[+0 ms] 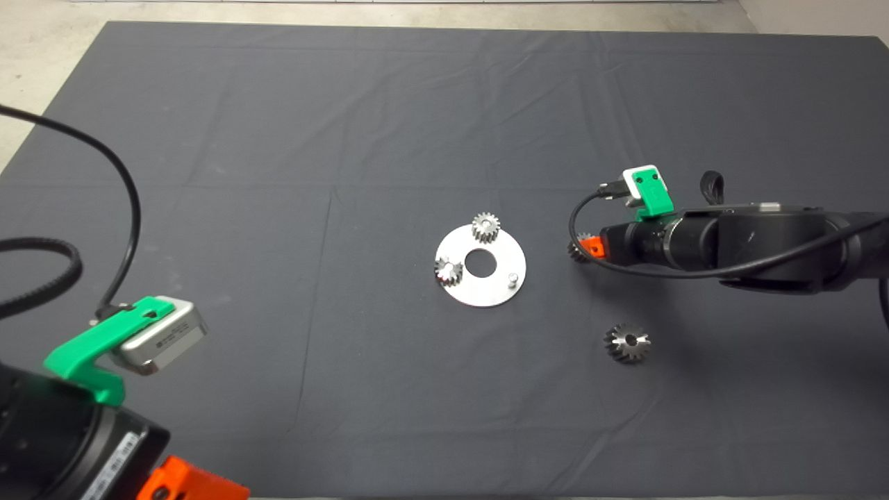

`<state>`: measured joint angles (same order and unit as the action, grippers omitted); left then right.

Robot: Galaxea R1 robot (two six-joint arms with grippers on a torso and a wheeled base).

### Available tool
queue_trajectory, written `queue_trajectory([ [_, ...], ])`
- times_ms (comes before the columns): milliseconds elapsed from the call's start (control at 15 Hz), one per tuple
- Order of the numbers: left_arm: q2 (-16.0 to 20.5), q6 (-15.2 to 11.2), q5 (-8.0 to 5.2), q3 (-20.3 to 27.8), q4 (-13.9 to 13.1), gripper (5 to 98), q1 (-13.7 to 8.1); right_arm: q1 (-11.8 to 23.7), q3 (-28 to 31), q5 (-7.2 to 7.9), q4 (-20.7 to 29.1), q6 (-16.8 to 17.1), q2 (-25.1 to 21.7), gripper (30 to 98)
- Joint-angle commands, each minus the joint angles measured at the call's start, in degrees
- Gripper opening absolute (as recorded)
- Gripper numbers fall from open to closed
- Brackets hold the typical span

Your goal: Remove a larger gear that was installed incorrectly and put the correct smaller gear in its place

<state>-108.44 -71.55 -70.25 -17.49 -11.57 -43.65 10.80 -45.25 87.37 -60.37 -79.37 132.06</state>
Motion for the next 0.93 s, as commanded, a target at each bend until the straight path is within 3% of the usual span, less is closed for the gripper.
queue_trajectory([
  [0,-0.2,-0.3,-0.06,0.2,-0.7,97.6,0.0,1.2,0.1,-0.36,1.0,-0.4,-0.3,97.8],
  [67,-0.2,-0.3,-0.06,0.2,-0.7,97.6,0.0,1.2,0.1,-0.45,1.0,-0.4,-0.3,97.8],
  [267,-0.2,-0.3,-0.06,0.2,-0.7,97.6,0.0,1.1,-0.2,-5.21,0.9,-0.4,-0.6,97.8],
  [667,-0.2,-0.3,-0.06,0.2,-0.7,97.6,0.0,-0.3,-2.0,-7.38,0.2,0.1,-0.9,97.8],
  [867,-0.2,-0.3,-0.06,0.2,-0.7,97.6,0.0,-0.6,-6.9,-14.65,0.2,0.1,-1.2,97.8],
])
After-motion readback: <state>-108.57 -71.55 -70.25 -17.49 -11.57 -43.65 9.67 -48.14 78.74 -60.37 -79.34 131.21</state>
